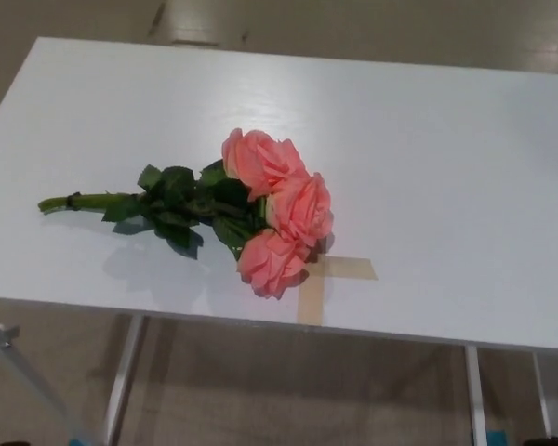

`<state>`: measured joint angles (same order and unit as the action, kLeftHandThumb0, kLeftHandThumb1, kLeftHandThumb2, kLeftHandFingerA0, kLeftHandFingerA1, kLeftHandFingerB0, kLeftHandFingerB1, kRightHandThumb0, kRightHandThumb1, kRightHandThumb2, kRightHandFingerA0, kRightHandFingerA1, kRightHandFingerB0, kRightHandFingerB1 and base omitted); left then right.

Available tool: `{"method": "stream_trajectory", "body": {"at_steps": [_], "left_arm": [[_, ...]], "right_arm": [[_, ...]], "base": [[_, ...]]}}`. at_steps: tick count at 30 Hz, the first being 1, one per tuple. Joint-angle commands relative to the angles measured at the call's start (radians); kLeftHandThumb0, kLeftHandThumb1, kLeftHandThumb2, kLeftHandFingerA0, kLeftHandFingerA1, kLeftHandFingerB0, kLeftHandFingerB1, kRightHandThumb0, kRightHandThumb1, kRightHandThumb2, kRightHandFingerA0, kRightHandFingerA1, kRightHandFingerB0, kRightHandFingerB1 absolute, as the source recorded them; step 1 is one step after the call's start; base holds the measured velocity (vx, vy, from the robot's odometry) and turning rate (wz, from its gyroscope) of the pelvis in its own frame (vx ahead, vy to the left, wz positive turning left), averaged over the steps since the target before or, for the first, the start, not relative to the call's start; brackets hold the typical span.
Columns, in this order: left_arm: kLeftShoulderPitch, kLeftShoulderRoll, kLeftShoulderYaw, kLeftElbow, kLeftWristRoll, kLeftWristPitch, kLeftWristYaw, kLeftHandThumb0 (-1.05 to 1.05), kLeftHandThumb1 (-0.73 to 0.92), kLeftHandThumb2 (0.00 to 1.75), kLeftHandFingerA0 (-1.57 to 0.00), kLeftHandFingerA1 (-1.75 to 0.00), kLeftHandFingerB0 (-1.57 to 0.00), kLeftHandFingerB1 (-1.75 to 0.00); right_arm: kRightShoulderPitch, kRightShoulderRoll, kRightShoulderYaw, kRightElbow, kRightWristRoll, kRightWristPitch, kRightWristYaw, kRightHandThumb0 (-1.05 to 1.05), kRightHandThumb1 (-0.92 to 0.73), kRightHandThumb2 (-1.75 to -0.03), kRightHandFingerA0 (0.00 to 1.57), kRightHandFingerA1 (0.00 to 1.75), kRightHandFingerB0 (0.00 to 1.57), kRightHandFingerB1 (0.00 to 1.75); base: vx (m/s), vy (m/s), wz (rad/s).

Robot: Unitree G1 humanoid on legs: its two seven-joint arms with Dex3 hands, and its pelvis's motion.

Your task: Use the left hand to pick up the rose and passes it to a human.

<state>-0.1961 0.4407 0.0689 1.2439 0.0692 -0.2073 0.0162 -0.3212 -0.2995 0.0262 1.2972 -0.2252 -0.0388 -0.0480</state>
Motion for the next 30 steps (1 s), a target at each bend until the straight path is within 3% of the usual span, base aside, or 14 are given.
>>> {"method": "stream_trajectory", "body": {"at_steps": [1,10,11,13,16,17,20,21,27,28,30], "left_arm": [[0.016,-0.005,0.003,0.022,0.013,-0.051,0.018,-0.25,0.58,0.58,-0.59,-0.4,-0.4,-0.33],[0.056,-0.006,0.042,0.005,-0.015,-0.117,-0.019,-0.27,0.57,0.58,-0.55,-0.39,-0.37,-0.33],[0.132,-0.002,0.079,-0.134,-0.067,-0.282,-0.067,-0.42,0.48,0.65,-0.3,-0.39,-0.26,-0.36],[0.197,0.002,0.105,-0.264,-0.105,-0.341,-0.12,-0.39,0.51,0.56,-0.32,-0.33,-0.27,-0.3],[0.225,-0.002,0.117,-0.324,-0.107,-0.33,-0.133,-0.39,0.51,0.56,-0.32,-0.33,-0.27,-0.3],[0.277,0.027,0.11,-0.433,-0.125,-0.32,-0.197,-0.4,0.48,0.55,-0.31,-0.32,-0.33,-0.32],[0.427,0.144,0.087,-0.76,-0.197,-0.268,-0.42,-0.42,0.49,0.56,-0.28,-0.31,-0.35,-0.32],[0.449,0.159,0.088,-0.801,-0.211,-0.266,-0.443,-0.49,0.43,0.67,-0.23,-0.38,-0.3,-0.39],[0.56,0.22,0.106,-1.001,-0.281,-0.241,-0.518,-0.5,0.42,0.67,-0.2,-0.37,-0.3,-0.39],[0.602,0.249,0.111,-1.08,-0.312,-0.249,-0.551,-0.5,0.43,0.67,-0.22,-0.37,-0.29,-0.38],[0.719,0.326,0.131,-1.3,-0.425,-0.246,-0.651,-0.49,0.44,0.66,-0.25,-0.38,-0.3,-0.38]], "right_arm": [[0.016,-0.014,-0.002,0.02,0.0,-0.013,-0.014,-0.29,-0.55,-0.68,0.72,0.54,0.52,0.46],[0.034,-0.001,-0.003,0.026,0.002,-0.017,-0.013,-0.29,-0.55,-0.68,0.72,0.54,0.53,0.46],[0.049,0.007,-0.001,0.026,0.001,-0.022,-0.013,-0.3,-0.55,-0.68,0.72,0.54,0.51,0.46],[0.05,0.008,-0.001,0.028,0.002,-0.019,-0.012,-0.3,-0.54,-0.69,0.73,0.55,0.5,0.46],[0.05,0.008,-0.001,0.029,0.001,-0.018,-0.012,-0.3,-0.54,-0.69,0.73,0.55,0.5,0.46],[0.047,0.005,-0.003,0.03,0.003,-0.015,-0.009,-0.21,-0.62,-0.58,0.78,0.48,0.55,0.39],[0.032,-0.005,-0.011,0.033,0.008,-0.003,0.0,-0.21,-0.62,-0.58,0.78,0.48,0.55,0.39],[0.032,-0.006,-0.011,0.033,0.009,-0.003,0.0,-0.21,-0.62,-0.58,0.78,0.48,0.55,0.39],[0.033,-0.006,-0.009,0.032,0.006,-0.007,-0.001,-0.21,-0.62,-0.58,0.78,0.48,0.54,0.39],[0.035,-0.006,-0.006,0.031,0.004,-0.009,-0.002,-0.31,-0.55,-0.7,0.73,0.55,0.5,0.46],[0.048,-0.005,-0.001,0.031,-0.001,-0.018,0.002,-0.31,-0.55,-0.7,0.72,0.55,0.5,0.46]], "base": [[0.0,0.0,0.0],[0.0,0.0,0.0],[0.0,0.0,0.0],[0.0,0.0,0.0],[0.0,0.0,0.0],[0.0,0.0,0.0],[0.0,0.0,0.0],[0.0,0.0,0.0],[0.0,0.0,0.0],[0.0,0.0,0.0],[0.0,0.0,0.0]]}}
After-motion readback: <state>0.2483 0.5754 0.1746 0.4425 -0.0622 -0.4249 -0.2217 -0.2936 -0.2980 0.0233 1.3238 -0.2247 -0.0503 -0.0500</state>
